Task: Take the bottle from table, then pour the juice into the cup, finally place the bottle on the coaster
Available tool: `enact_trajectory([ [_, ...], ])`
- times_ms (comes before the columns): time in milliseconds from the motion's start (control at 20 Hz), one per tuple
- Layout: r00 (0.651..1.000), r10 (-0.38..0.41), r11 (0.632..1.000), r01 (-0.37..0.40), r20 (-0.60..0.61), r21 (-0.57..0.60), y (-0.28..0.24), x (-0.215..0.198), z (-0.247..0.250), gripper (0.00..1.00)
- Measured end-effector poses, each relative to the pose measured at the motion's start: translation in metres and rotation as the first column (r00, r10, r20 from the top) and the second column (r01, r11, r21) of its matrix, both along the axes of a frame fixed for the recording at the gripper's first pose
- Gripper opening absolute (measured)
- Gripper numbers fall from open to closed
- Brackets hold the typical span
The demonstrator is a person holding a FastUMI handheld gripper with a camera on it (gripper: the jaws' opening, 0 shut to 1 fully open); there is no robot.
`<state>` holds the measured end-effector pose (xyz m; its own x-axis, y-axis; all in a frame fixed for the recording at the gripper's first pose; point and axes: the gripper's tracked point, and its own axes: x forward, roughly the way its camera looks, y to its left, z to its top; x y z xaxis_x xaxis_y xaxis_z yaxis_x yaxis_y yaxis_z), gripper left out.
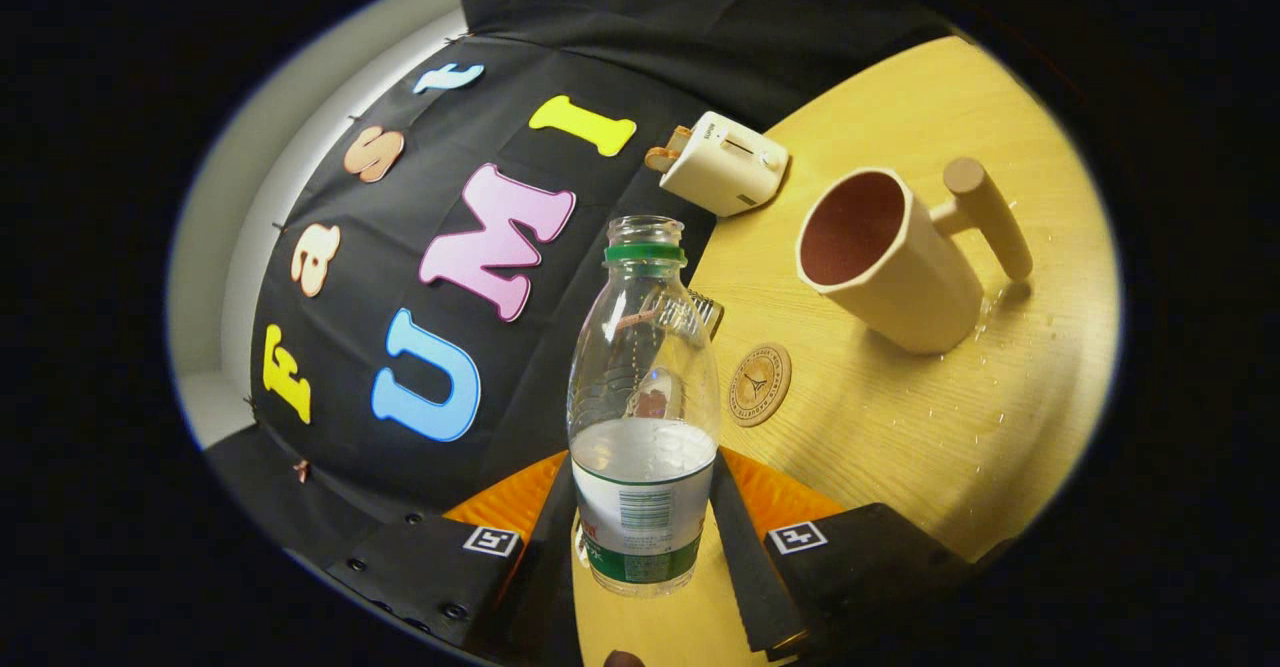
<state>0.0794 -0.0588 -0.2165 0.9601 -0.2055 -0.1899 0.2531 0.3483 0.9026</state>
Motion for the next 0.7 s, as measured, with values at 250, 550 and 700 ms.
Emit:
enact_trajectory([
  [250, 1.0, -0.013, 0.995, 0.013, 0.001, 0.102, -0.008, -0.003, -0.004, 0.75],
  [550, 1.0, -0.017, 0.969, 0.014, 0.009, 0.247, -0.013, -0.005, -0.006, 0.75],
  [700, 1.0, -0.017, 0.965, 0.018, -0.007, 0.263, -0.018, -0.006, -0.01, 0.74],
])
